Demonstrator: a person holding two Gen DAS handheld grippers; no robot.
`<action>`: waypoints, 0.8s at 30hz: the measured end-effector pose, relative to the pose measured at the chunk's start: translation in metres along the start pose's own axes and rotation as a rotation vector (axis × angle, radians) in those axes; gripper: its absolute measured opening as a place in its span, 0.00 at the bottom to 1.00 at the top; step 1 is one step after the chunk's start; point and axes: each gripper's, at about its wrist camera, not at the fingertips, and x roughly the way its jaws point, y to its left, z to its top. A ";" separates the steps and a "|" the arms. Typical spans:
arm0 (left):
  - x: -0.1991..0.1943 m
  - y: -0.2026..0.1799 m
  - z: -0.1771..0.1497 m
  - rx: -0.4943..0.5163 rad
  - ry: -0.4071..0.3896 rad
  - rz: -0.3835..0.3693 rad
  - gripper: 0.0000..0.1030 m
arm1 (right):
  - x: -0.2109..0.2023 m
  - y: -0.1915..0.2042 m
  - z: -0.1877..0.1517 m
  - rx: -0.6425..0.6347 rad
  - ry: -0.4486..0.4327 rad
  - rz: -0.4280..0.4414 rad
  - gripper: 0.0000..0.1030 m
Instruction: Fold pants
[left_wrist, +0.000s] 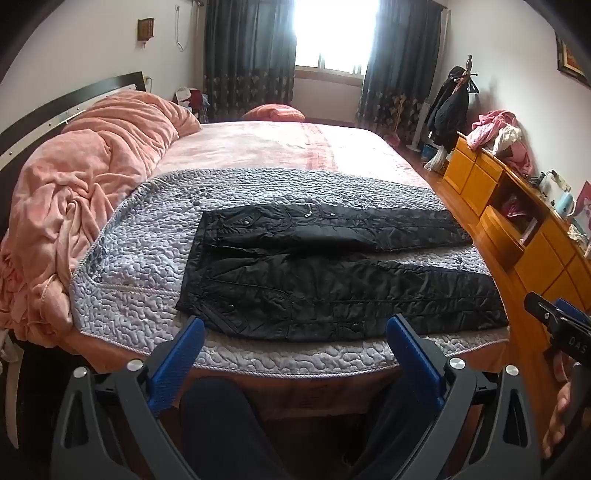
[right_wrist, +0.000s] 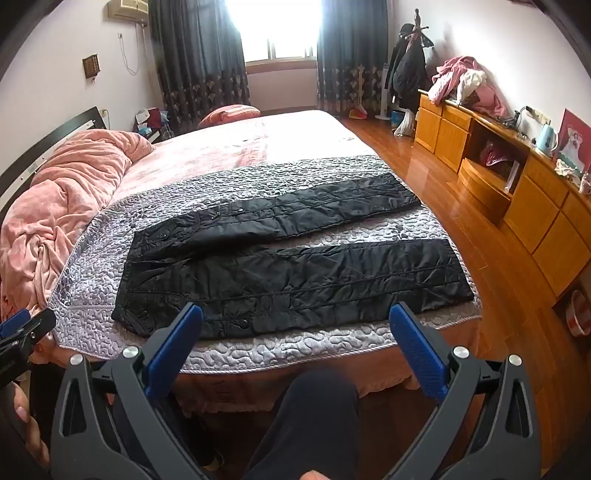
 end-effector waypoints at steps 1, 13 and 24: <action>0.000 0.000 0.000 0.000 -0.004 0.001 0.96 | 0.000 0.000 0.000 0.001 0.000 0.001 0.98; -0.002 0.000 0.000 0.002 -0.005 0.000 0.96 | 0.000 -0.002 0.002 -0.004 0.001 -0.008 0.98; 0.000 0.004 -0.004 -0.003 -0.002 0.003 0.96 | 0.002 -0.005 -0.001 0.001 0.003 -0.005 0.98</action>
